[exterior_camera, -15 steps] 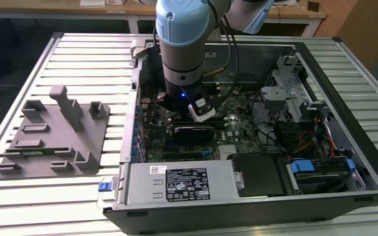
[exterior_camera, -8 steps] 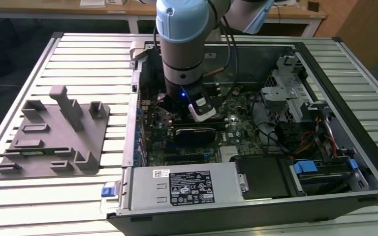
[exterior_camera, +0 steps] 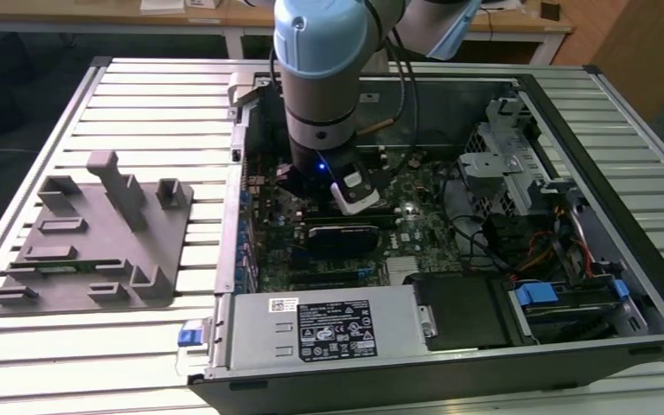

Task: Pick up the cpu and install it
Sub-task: 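Install the second cpu locking lever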

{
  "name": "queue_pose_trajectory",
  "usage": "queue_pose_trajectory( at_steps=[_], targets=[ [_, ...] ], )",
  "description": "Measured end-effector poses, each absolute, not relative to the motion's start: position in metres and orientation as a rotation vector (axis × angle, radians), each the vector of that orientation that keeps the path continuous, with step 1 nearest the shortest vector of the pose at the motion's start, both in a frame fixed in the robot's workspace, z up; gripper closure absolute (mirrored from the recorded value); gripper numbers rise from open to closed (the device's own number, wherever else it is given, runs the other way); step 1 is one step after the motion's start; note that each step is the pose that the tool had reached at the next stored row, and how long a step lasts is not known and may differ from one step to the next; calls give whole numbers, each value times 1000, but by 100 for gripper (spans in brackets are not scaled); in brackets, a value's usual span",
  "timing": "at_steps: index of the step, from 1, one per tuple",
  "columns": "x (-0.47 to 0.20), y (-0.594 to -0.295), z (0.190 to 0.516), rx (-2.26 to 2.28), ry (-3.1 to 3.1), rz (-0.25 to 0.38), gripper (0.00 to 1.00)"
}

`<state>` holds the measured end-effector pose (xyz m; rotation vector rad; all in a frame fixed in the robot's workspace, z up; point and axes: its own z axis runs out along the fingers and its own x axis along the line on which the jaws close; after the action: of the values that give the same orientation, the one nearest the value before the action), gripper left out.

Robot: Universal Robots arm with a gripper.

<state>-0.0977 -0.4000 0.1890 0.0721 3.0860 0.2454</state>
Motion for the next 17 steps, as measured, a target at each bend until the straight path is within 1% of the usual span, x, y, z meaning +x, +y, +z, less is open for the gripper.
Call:
queue_pose_trajectory(
  at_steps=[6, 17],
  targets=[
    [-100, -400, 189, 72, 3084, 270, 89],
    [-104, -399, 190, 73, 3083, 272, 89]
  ],
)
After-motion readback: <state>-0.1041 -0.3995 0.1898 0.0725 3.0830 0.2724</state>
